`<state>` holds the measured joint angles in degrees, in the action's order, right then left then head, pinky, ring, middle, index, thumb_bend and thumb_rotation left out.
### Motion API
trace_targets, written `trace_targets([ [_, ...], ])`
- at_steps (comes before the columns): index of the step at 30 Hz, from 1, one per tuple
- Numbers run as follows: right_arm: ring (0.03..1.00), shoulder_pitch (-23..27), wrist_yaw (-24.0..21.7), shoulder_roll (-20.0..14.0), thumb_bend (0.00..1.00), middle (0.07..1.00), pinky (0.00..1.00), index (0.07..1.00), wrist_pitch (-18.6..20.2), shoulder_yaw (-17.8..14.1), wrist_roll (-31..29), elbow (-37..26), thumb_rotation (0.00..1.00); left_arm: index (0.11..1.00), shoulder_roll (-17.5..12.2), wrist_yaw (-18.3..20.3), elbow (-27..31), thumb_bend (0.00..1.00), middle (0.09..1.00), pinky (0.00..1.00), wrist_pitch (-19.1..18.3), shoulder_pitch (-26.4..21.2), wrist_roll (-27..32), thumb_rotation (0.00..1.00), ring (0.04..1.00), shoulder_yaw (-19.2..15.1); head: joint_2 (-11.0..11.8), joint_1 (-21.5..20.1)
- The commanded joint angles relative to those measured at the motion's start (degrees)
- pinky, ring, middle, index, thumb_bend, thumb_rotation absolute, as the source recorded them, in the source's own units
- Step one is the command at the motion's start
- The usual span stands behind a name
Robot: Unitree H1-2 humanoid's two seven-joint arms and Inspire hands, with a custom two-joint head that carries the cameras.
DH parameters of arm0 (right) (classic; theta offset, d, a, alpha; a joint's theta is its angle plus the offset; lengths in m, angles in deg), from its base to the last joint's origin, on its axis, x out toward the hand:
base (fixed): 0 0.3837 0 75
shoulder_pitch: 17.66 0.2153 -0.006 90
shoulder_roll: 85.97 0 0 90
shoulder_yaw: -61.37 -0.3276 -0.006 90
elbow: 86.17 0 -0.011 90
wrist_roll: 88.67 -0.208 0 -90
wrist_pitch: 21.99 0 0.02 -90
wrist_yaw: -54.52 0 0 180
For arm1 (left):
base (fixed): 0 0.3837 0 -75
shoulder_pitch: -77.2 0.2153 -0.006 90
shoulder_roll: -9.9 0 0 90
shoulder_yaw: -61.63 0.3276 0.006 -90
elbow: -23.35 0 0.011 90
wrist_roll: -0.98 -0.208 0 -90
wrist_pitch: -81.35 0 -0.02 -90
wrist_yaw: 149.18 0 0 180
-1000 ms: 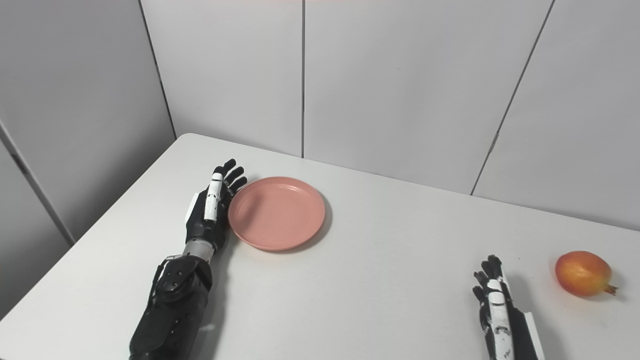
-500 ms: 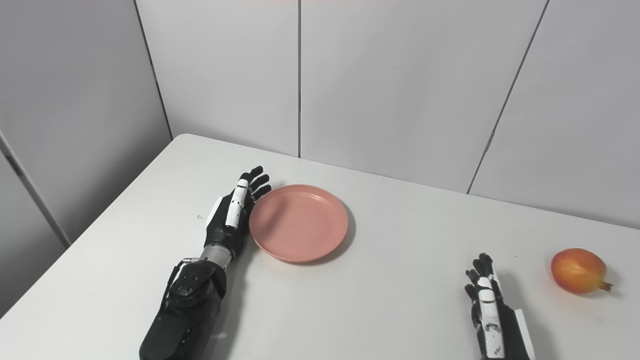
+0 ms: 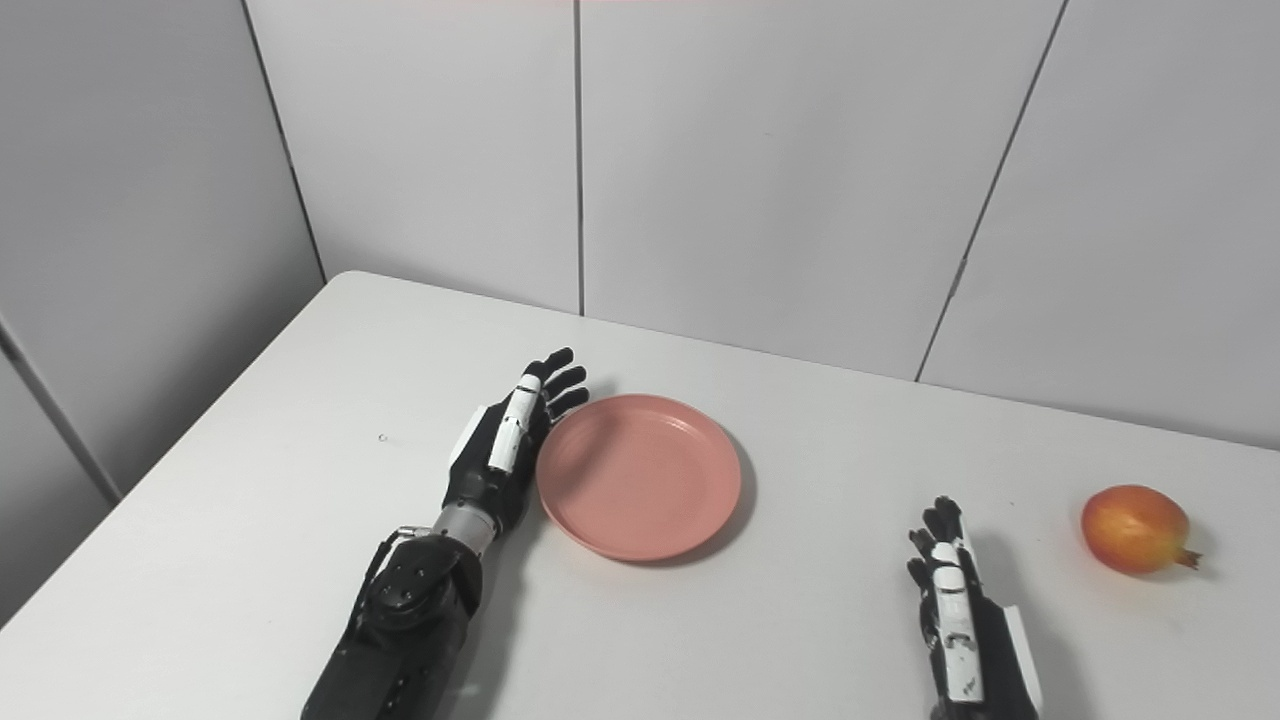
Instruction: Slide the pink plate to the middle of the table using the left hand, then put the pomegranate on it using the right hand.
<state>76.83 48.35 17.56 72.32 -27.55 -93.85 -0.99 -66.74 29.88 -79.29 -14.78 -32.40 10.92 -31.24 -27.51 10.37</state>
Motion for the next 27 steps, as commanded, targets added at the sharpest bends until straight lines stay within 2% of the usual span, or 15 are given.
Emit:
trace_targets([
  [1,0.989,0.9,0.3,0.5,0.27,0.998,1.00,0.996,0.0,0.1,-0.1,-1.7,1.00,0.870,1.0,0.9,-0.2,0.40,0.890,0.86,-1.8,-0.3,-0.7,1.00,0.877,1.4,-0.1,-0.5],
  [10,0.982,1.1,1.0,0.8,0.26,0.990,0.99,0.990,-0.9,0.7,1.7,-1.4,1.00,0.895,3.2,2.9,-1.0,0.40,0.911,0.89,-0.6,-0.2,-1.4,1.00,0.899,3.9,-0.4,-2.0],
  [17,0.985,1.3,1.1,1.6,0.29,0.988,1.00,0.983,0.3,0.4,1.0,-1.5,1.00,0.905,6.6,1.8,0.5,0.41,0.916,0.90,-0.8,0.8,-1.8,1.00,0.900,4.8,-1.0,-3.7],
  [27,0.977,1.7,1.6,2.4,0.27,0.985,1.00,0.979,-0.7,1.0,1.9,-1.1,1.00,0.910,7.5,3.6,1.0,0.42,0.922,0.91,-0.1,2.3,-1.6,1.00,0.905,5.9,-1.6,-6.9],
])
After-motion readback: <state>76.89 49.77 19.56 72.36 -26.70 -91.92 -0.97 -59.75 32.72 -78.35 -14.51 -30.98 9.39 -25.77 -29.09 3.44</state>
